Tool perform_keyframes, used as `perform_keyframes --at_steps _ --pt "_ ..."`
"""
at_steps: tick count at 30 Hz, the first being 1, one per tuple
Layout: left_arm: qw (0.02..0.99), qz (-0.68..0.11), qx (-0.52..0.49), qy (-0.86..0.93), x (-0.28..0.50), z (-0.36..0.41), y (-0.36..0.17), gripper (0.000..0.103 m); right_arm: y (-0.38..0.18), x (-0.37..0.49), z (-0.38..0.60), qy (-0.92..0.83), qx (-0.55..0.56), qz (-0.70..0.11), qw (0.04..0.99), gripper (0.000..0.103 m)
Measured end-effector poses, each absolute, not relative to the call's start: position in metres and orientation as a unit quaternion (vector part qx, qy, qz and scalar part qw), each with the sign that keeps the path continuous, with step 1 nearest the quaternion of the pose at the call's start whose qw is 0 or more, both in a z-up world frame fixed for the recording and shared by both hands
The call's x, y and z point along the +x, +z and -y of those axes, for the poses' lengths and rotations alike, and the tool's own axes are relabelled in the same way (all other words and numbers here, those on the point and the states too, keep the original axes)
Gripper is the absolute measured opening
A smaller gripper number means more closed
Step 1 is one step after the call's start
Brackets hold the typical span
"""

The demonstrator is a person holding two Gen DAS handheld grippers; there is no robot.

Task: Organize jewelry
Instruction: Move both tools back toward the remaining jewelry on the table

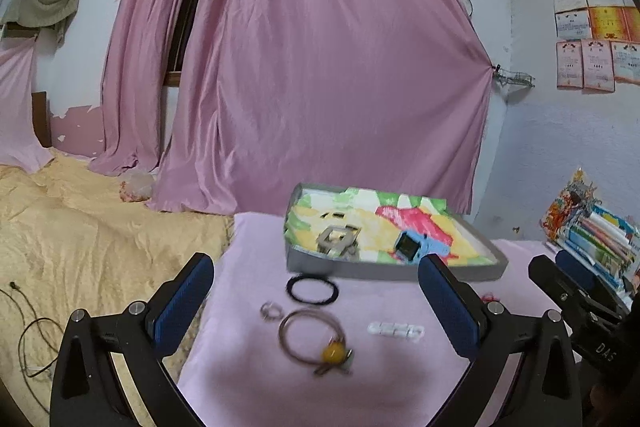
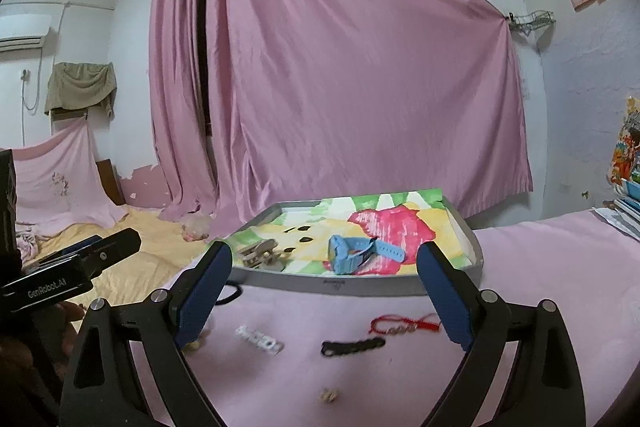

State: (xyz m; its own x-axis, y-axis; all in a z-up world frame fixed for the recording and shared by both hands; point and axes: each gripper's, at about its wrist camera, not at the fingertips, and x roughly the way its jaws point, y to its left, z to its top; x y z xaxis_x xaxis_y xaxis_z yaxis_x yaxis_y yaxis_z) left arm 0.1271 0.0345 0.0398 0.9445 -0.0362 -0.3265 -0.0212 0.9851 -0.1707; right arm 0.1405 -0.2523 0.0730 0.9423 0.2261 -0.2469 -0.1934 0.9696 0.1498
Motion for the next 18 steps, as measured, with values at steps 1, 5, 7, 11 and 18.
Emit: perform_keyframes --at_steps 1,5,7,11,18 --pt "0.982 -0.169 -0.084 -0.002 0.123 -0.035 0.037 0.103 0.071 0.133 0.25 0.106 0.057 -0.129 0.984 0.091" --pt "0.978 -0.19 -0.083 0.0 0.115 -0.042 0.023 0.103 0.06 0.115 0.244 0.107 0.033 -0.135 0.984 0.091" --pt "0.974 -0.207 -0.09 -0.005 0.116 -0.045 0.015 0.103 0.054 0.109 0.241 0.106 0.024 -0.146 0.983 0.091" --pt "0.967 -0.236 -0.095 -0.014 0.121 -0.046 0.003 0.103 0.041 0.11 0.24 0.107 0.02 -0.186 0.977 0.091" --pt "0.953 -0.286 -0.089 -0.034 0.136 -0.039 -0.011 0.103 0.023 0.121 0.236 0.101 0.024 -0.238 0.966 0.091"
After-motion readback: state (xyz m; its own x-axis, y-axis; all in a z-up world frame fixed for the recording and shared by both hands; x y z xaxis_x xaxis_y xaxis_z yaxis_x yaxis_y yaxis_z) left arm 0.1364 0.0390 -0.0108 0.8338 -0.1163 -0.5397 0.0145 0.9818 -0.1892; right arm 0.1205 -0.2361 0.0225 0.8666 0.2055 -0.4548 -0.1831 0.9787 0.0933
